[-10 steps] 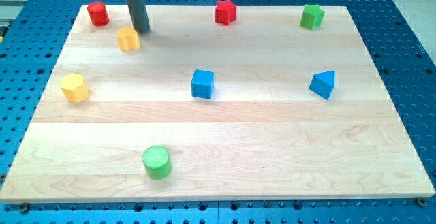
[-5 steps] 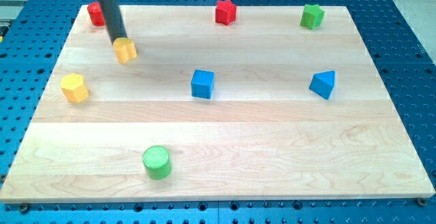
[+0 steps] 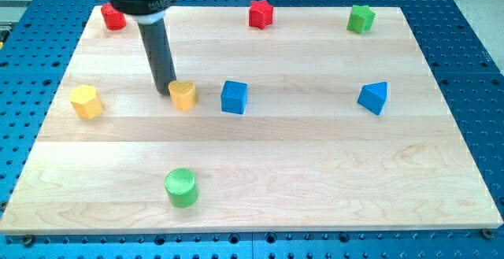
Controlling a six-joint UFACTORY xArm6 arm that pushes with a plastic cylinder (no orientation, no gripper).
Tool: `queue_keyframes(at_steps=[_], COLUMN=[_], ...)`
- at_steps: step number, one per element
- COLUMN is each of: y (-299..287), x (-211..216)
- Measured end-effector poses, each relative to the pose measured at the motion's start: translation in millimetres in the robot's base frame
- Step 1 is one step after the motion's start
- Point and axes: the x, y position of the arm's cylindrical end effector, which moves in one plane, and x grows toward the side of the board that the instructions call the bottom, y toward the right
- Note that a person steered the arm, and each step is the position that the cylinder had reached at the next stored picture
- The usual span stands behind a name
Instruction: Move the heart towards the bottom left of the board
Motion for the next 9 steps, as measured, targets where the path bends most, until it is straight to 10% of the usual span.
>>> queue_keyframes(at_steps=[3, 7, 9], y=[52, 74, -71], x=[-4, 93, 148])
